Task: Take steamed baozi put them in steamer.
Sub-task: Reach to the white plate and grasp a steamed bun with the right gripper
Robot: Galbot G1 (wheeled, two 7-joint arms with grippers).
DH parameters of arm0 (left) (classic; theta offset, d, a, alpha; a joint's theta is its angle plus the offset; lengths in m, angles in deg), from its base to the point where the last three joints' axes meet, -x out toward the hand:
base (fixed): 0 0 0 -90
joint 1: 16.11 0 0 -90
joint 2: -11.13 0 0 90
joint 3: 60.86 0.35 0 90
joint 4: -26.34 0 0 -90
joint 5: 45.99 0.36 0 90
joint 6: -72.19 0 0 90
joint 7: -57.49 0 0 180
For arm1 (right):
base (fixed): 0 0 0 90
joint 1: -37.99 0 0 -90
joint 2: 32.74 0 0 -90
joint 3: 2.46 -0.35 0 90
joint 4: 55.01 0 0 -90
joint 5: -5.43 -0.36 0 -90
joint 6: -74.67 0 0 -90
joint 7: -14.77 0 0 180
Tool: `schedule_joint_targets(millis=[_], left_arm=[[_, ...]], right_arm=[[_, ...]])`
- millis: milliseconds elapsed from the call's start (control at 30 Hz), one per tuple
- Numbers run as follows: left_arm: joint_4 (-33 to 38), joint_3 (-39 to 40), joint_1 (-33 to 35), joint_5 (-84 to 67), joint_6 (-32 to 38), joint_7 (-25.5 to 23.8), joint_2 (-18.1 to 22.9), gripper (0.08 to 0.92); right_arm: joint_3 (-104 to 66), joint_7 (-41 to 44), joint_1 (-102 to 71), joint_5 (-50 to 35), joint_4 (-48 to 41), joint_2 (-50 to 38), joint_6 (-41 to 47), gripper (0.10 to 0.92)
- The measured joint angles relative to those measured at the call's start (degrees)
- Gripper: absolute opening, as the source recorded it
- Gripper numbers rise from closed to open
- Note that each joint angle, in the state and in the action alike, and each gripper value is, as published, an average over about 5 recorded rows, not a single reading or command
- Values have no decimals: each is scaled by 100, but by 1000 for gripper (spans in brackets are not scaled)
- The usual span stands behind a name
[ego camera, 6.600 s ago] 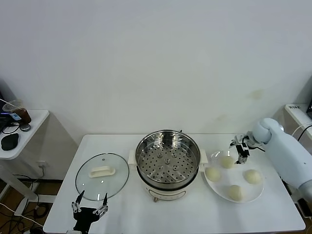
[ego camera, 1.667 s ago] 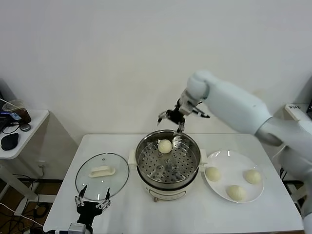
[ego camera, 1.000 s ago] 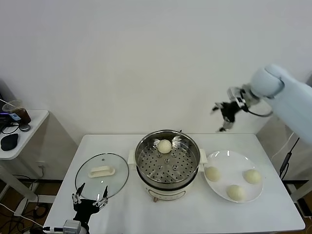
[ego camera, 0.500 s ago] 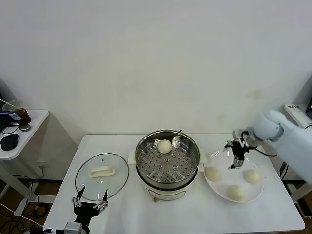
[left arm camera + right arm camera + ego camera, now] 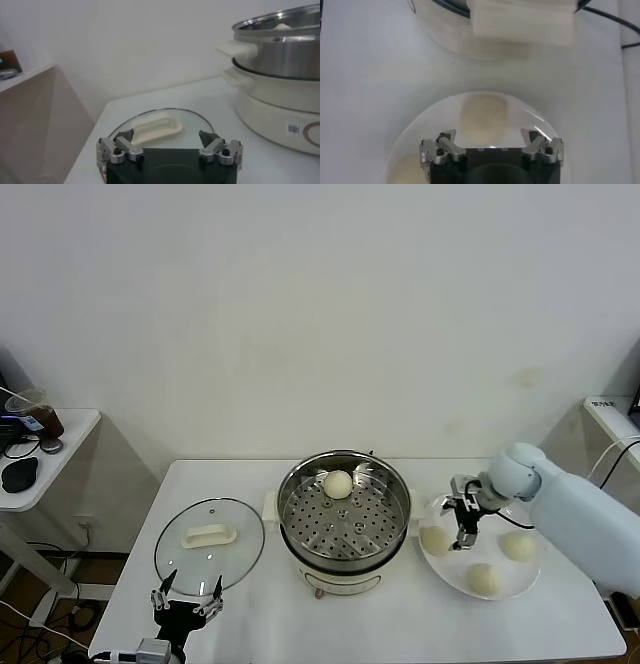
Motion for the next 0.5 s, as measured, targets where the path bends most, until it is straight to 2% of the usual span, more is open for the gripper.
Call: schedule_joint_targets(millis=[500], left_arm=[[-32,9,-22,8,-8,-14,-1,823]], right_arm=[[-100,-68,-223,272,-288,301,-2,823]])
